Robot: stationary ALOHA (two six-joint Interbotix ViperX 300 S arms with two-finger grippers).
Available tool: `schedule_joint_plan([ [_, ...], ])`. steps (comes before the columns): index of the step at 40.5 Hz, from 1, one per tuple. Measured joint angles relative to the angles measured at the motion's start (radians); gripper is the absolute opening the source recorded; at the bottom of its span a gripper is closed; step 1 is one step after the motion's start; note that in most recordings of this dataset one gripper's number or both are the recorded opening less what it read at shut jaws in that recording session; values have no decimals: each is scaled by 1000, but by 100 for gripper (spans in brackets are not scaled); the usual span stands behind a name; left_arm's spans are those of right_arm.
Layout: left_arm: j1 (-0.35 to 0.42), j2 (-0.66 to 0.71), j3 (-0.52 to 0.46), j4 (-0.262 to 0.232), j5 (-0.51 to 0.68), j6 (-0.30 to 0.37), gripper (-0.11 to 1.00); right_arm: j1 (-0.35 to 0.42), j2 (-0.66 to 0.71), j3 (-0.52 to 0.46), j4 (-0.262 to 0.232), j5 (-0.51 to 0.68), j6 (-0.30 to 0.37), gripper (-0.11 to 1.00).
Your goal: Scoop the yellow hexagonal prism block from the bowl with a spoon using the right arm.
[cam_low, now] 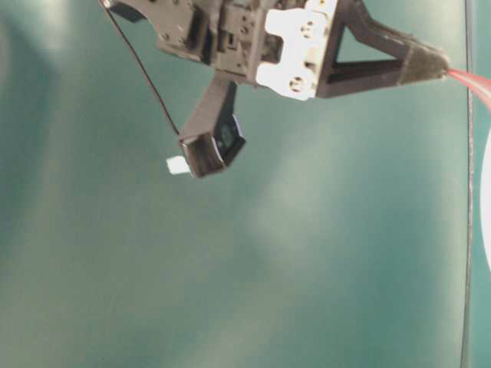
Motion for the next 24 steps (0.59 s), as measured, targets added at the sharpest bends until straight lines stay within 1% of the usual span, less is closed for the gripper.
schedule_joint_plan([
  [14, 0, 0, 0, 0, 0, 0, -1, 2, 81, -25, -2, -6, -9, 23],
  [24, 0, 0, 0, 0, 0, 0, -1, 2, 140, -48, 0, -44, -14, 23],
])
